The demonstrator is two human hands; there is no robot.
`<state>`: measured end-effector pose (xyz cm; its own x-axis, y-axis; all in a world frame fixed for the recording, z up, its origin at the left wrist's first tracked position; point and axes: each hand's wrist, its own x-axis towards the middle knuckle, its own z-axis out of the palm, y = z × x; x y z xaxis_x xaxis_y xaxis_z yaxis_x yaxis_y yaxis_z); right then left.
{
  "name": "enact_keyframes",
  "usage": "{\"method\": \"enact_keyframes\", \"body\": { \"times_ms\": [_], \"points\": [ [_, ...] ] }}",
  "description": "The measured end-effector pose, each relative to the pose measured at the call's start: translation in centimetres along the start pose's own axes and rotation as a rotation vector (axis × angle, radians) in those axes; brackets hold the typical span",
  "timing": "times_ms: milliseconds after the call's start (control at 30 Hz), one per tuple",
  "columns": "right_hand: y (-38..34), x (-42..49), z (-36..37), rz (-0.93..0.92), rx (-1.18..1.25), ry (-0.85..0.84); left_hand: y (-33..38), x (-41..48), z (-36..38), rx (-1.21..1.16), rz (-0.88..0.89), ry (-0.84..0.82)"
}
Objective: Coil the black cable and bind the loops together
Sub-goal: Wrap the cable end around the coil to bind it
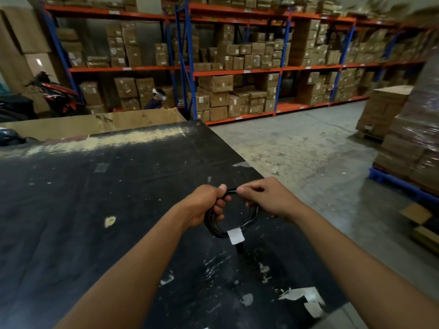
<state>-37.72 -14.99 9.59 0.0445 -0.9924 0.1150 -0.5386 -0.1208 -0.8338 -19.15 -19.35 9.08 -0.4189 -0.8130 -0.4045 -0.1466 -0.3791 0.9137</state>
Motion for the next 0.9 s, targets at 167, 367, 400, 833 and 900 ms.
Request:
{"method": "enact_keyframes", "body": {
  "times_ms": [167, 367, 400, 833, 900],
  "points": [
    [3.9, 1.2, -3.0, 0.204, -0.179, 0.249, -0.1, 2.5, 0.7, -0.070, -0.015, 0.093],
    [7.4, 1.7, -3.2, 0.408, -0.543, 0.044, -0.3, 4.7, 1.4, -0.076, -0.036, 0.175],
    [8.0, 1.8, -3.0, 0.416, -0.568, 0.029, -0.3, 5.0, 1.4, -0.080, -0.042, 0.181],
    [6.1, 4.2, -3.0, 0.101, -0.312, 0.259, 0.1, 7.3, -0.3, -0.068, 0.024, 0.226],
    [4.1, 4.4, -3.0, -0.023, -0.159, 0.277, 0.2, 7.4, -0.6, -0.080, 0.030, 0.235]
  ]
}}
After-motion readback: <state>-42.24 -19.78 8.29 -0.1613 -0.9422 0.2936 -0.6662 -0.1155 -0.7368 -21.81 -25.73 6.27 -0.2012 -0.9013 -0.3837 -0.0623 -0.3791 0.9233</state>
